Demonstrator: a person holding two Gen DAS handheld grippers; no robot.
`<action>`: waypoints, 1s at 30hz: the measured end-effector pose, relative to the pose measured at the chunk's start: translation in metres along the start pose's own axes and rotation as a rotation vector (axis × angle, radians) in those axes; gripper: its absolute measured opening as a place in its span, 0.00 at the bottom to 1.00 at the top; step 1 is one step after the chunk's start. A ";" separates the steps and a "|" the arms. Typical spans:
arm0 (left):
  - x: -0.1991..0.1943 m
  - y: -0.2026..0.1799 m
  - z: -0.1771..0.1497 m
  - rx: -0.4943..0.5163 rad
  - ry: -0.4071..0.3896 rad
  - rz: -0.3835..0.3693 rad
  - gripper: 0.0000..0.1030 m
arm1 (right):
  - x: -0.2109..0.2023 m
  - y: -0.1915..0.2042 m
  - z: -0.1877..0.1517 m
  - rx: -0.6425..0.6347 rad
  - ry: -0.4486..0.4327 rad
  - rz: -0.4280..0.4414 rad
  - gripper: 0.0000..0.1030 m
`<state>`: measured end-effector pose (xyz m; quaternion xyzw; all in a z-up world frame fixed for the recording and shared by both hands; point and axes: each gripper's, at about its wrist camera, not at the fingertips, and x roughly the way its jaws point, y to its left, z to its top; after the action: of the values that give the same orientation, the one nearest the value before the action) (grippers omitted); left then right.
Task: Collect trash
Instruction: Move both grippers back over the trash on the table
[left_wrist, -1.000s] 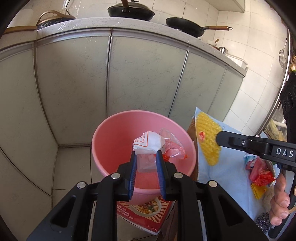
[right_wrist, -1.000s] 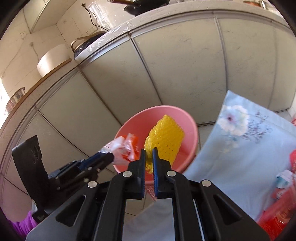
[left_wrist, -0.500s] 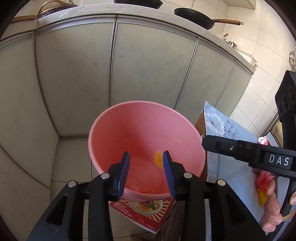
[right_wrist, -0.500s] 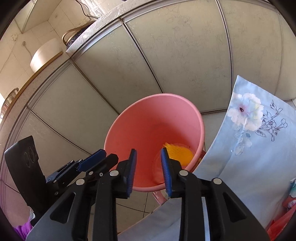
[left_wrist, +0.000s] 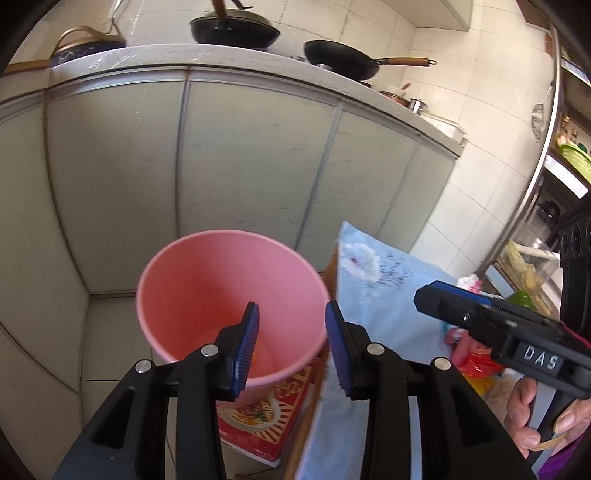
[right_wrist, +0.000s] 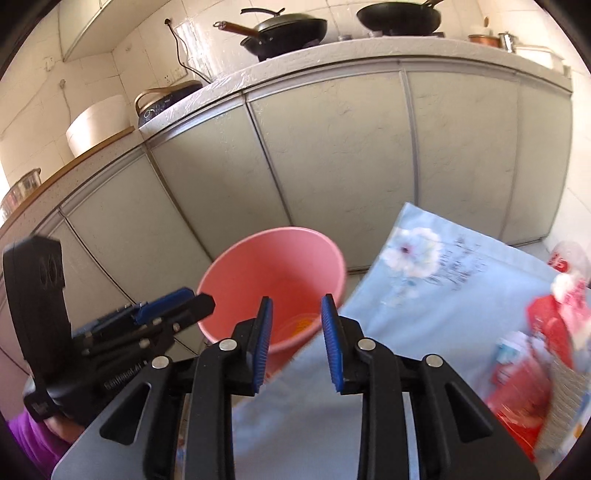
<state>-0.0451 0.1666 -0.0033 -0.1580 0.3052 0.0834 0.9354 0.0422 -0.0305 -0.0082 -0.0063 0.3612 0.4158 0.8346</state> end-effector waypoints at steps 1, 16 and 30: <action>-0.001 -0.006 0.000 0.005 0.008 -0.017 0.35 | -0.007 -0.003 -0.004 0.006 -0.002 -0.003 0.27; 0.008 -0.109 -0.021 0.167 0.078 -0.187 0.34 | -0.112 -0.076 -0.041 0.137 -0.072 -0.253 0.27; 0.048 -0.178 -0.038 0.292 0.193 -0.320 0.35 | -0.156 -0.156 -0.091 0.318 -0.061 -0.377 0.39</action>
<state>0.0172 -0.0100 -0.0175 -0.0746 0.3730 -0.1262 0.9162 0.0348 -0.2685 -0.0259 0.0707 0.3891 0.1908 0.8985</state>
